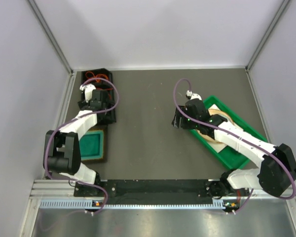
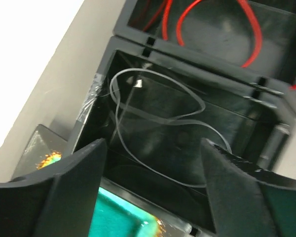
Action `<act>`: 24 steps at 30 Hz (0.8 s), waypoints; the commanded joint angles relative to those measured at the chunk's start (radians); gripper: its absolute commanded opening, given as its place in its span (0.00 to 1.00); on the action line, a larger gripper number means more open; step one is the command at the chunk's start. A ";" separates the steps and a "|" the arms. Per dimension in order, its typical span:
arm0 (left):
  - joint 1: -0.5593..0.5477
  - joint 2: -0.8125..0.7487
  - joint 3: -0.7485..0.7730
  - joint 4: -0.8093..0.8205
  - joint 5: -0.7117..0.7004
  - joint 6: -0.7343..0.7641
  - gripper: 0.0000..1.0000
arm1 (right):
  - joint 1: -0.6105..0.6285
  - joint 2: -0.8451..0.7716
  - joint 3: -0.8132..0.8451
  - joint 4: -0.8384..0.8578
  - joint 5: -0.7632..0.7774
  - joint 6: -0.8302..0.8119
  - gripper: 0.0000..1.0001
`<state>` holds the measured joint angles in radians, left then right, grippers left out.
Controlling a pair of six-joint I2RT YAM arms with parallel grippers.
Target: Untangle the cables
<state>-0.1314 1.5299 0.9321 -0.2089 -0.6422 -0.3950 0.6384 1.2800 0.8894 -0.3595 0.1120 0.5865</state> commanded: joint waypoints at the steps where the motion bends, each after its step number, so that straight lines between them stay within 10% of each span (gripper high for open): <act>1: 0.006 -0.091 0.073 -0.049 0.068 -0.012 0.85 | 0.004 -0.039 -0.015 0.024 0.023 -0.004 0.68; 16: 0.004 -0.189 0.277 -0.277 0.234 -0.014 0.99 | 0.004 -0.009 0.083 -0.088 0.121 -0.034 0.72; 24: 0.001 -0.272 0.192 -0.327 0.627 -0.116 0.99 | 0.006 -0.008 0.276 -0.381 0.438 -0.100 0.95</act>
<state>-0.1314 1.3323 1.1580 -0.4973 -0.2794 -0.4450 0.6392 1.2919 1.0706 -0.5953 0.3347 0.5259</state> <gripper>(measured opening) 0.987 0.871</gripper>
